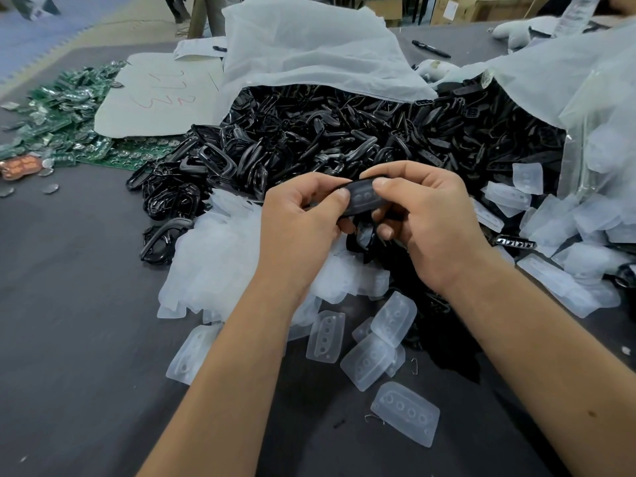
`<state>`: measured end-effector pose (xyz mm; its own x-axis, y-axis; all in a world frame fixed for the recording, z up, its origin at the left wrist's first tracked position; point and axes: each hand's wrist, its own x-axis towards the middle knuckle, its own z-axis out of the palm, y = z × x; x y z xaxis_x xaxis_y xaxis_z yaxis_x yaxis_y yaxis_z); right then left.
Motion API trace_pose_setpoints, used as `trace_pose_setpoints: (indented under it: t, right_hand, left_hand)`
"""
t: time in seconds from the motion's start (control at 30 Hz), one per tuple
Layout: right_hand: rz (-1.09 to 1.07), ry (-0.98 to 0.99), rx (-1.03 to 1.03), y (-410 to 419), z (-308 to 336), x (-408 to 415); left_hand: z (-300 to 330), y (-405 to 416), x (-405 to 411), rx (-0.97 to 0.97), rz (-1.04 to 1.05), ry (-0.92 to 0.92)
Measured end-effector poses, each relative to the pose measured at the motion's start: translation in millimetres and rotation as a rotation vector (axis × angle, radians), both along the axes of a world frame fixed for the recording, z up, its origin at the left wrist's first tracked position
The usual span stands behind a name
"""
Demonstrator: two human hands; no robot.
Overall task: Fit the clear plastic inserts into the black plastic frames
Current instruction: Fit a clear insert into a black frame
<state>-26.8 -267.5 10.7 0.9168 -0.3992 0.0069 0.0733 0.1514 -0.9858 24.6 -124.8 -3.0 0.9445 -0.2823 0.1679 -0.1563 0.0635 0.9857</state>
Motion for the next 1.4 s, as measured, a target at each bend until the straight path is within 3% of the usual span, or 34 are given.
trace_pose_setpoints:
  t: [0.13, 0.3, 0.63, 0.9, 1.07, 1.4]
  right_hand:
    - [-0.023, -0.005, -0.13, 1.0, -3.2, -0.5]
    - [-0.004, -0.001, -0.033, -2.5, -2.4, 1.3]
    - [0.048, -0.004, -0.045, -8.5, -3.9, 3.0]
    - [0.13, 0.029, -0.256, -19.8, 1.2, 0.1]
    - [0.105, -0.02, -0.492, -17.8, -1.3, -1.9]
    - [0.167, 0.017, -0.41, -25.1, 1.5, 1.1]
  left_hand:
    - [-0.8, -0.1, 0.0, 0.003, -0.006, -0.008]
    - [0.8, 0.4, 0.0, -0.001, -0.009, 0.002]
    - [-0.8, 1.5, -1.1, 0.099, -0.064, -0.042]
    - [-1.4, 0.4, 0.0, 0.123, -0.064, -0.033]
    - [-1.0, 1.8, 0.5, 0.1, -0.086, -0.032]
    - [-0.3, 2.2, 1.1, 0.07, -0.097, 0.02]
